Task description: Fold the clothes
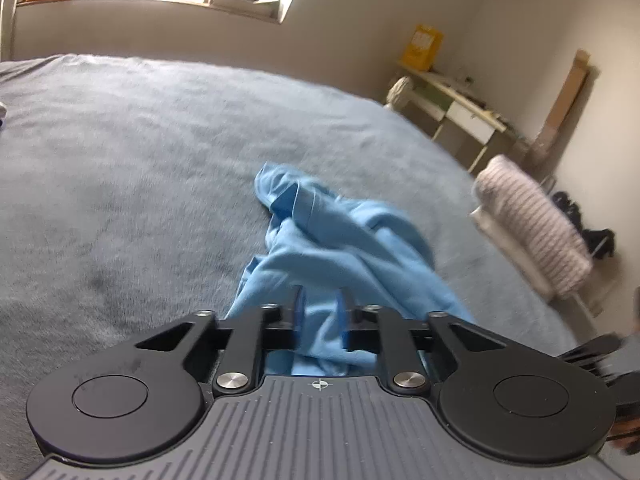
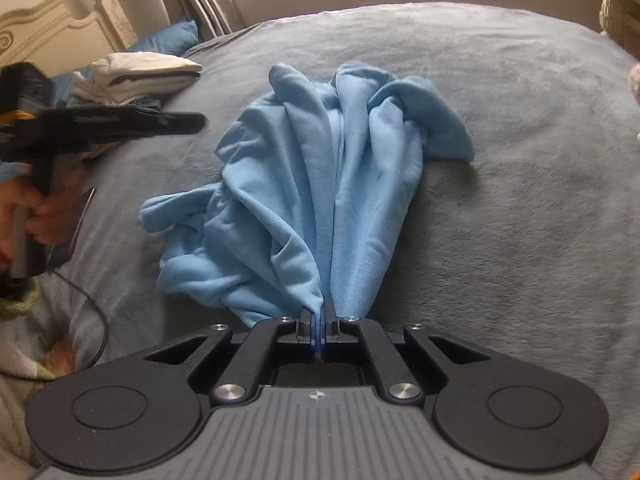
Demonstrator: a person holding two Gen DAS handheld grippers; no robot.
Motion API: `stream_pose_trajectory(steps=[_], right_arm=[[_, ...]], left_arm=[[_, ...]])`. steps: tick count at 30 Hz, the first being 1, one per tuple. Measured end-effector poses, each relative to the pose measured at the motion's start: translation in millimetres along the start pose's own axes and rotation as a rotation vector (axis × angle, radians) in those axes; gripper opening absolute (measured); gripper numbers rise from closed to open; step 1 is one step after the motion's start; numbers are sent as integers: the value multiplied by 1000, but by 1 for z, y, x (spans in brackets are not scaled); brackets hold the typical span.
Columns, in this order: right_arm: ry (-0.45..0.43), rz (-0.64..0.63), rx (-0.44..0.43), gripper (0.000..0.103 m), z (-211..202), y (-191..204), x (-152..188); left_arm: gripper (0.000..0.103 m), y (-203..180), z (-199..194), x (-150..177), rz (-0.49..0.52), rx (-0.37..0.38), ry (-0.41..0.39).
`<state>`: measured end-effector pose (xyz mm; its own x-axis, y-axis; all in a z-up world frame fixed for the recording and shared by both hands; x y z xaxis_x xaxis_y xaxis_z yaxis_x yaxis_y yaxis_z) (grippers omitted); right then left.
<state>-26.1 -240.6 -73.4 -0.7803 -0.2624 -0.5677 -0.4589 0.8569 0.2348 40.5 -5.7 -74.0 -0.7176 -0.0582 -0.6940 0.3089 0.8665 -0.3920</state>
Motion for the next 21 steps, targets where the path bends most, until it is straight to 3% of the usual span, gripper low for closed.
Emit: stream_pose_trajectory(steps=[2,3,7,11,12,13,14,16,18,21], right_arm=[[19,-19,12,5,-12,2,-2],[27,-29,19,7,-19,3,-4],[-53,-61,51,42,-50,3,-23],[-177,-106,64,48,-45,13,-68],[-198,-117,64,49,-37,17,-80],[-217,-130,61,51,-24,22,-94],[-219,-133,60,51,-8,26,-107],[-221,-139,59,51,25,34,-132],[-194,-140,74,51,61,40,-150],[-146,-156,134,44,104,43,-164]], left_arm=[[30,2,11,4,-2,-24,13],[40,4,16,6,2,-43,15],[67,11,29,5,24,-88,8],[69,16,45,3,39,-98,30],[64,18,48,2,38,-96,38],[51,19,52,2,36,-94,46],[44,20,55,2,35,-92,53],[17,21,56,4,25,-99,66],[6,21,53,6,18,-95,70],[1,18,46,11,21,-83,61]])
Point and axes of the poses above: each gripper's, at about its wrist camera, not at the fingertips, and z roughly the way its jaws point, y to its left, x to its underside, the point moved 4 cm from there along z, roughly the way its jaws point, and after that the axes turned 3 degrees about -z, right-handed, at the moved point
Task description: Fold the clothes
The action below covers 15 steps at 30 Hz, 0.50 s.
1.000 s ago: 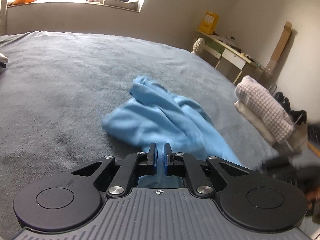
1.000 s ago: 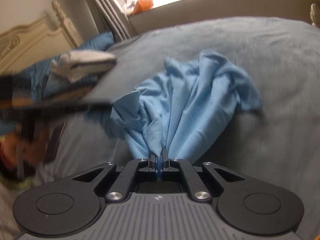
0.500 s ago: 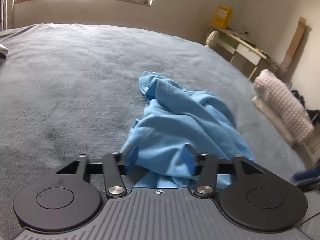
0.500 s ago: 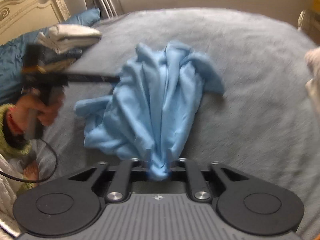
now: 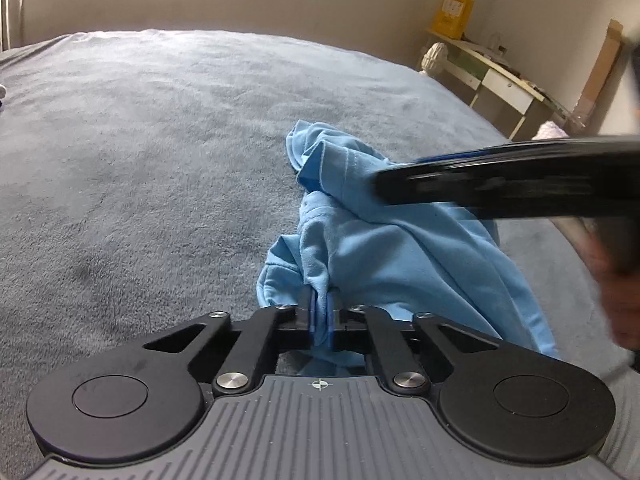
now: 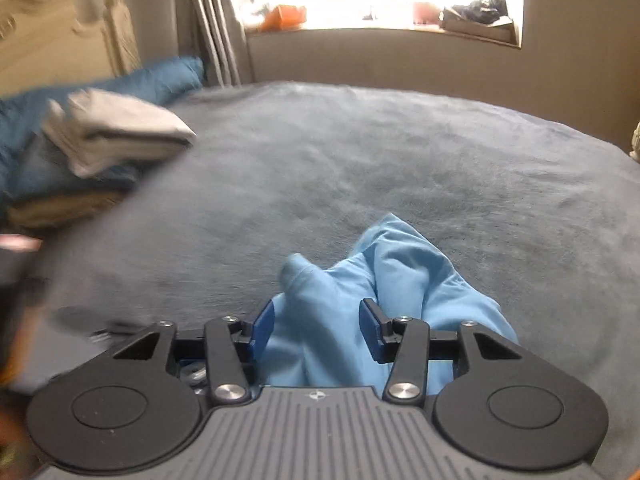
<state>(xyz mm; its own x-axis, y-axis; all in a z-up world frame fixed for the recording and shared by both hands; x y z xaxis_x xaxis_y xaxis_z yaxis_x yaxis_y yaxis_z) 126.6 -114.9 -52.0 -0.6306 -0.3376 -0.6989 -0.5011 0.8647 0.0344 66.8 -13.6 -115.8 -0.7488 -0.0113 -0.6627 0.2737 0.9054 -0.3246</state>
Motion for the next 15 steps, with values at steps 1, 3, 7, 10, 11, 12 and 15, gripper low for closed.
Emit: stream_pose_trajectory(steps=[1,3,7,10,11,12,15], right_arm=[[18,-4,20,24,8,-1,1],[40,4,51,1,16,-8,4],[-28,100,90,0,-18,-36,16],[-77,200,117,0,-56,-60,26],[-90,235,123,0,-67,-68,30],[-104,274,130,0,-79,-77,36],[-142,387,151,0,-113,-103,53]], left_arm=[[1,-1,-2,1,4,8,-2],[0,-4,-7,4,10,33,-2],[0,-14,-26,10,56,120,1],[0,-22,-43,18,86,209,28],[0,-26,-49,21,93,242,44],[0,-29,-55,25,100,275,60],[0,-42,-69,35,116,386,107]])
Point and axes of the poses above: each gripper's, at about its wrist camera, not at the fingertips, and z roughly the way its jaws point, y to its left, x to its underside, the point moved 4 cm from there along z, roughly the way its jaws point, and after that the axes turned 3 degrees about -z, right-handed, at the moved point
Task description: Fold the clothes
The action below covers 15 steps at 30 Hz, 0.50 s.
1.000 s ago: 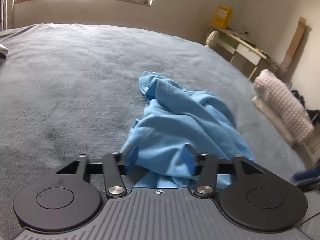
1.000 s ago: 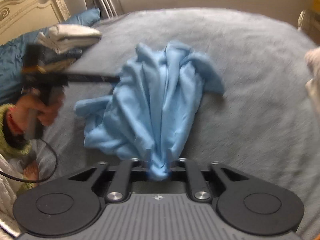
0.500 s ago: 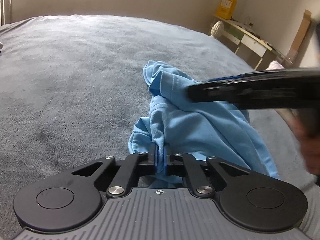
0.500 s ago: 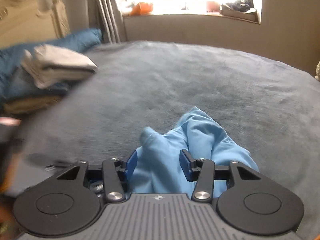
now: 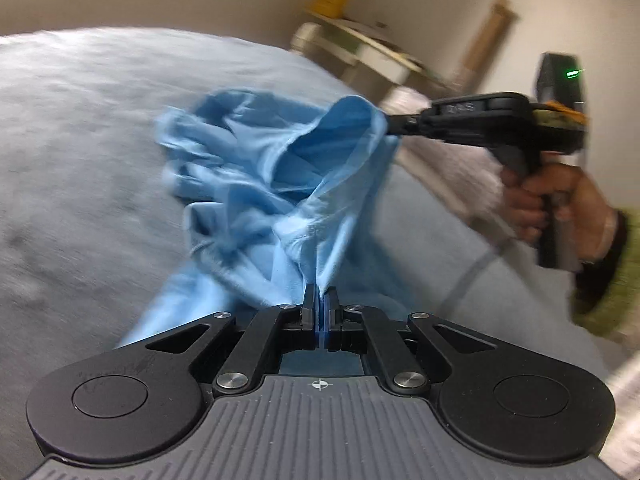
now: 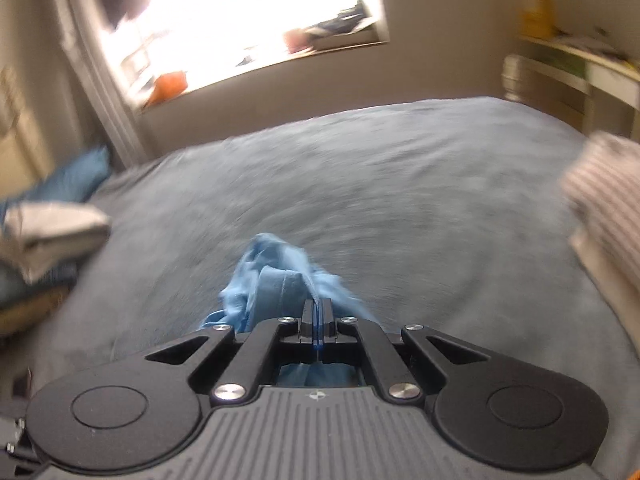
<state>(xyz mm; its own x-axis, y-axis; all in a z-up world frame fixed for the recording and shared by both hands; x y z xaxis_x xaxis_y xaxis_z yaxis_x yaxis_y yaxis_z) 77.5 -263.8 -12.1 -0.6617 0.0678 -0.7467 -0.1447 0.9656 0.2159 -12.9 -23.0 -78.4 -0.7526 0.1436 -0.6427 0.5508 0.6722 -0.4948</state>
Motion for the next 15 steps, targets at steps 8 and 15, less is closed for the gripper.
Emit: stream_pose_trajectory(steps=[8,15], right_arm=[[14,192,46,0,-31,-60,34],[7,237,106,0,-35,-88,57]], left_arm=[[1,-44,19,22,10,231,127],[20,-43,3,14,38,173,113]])
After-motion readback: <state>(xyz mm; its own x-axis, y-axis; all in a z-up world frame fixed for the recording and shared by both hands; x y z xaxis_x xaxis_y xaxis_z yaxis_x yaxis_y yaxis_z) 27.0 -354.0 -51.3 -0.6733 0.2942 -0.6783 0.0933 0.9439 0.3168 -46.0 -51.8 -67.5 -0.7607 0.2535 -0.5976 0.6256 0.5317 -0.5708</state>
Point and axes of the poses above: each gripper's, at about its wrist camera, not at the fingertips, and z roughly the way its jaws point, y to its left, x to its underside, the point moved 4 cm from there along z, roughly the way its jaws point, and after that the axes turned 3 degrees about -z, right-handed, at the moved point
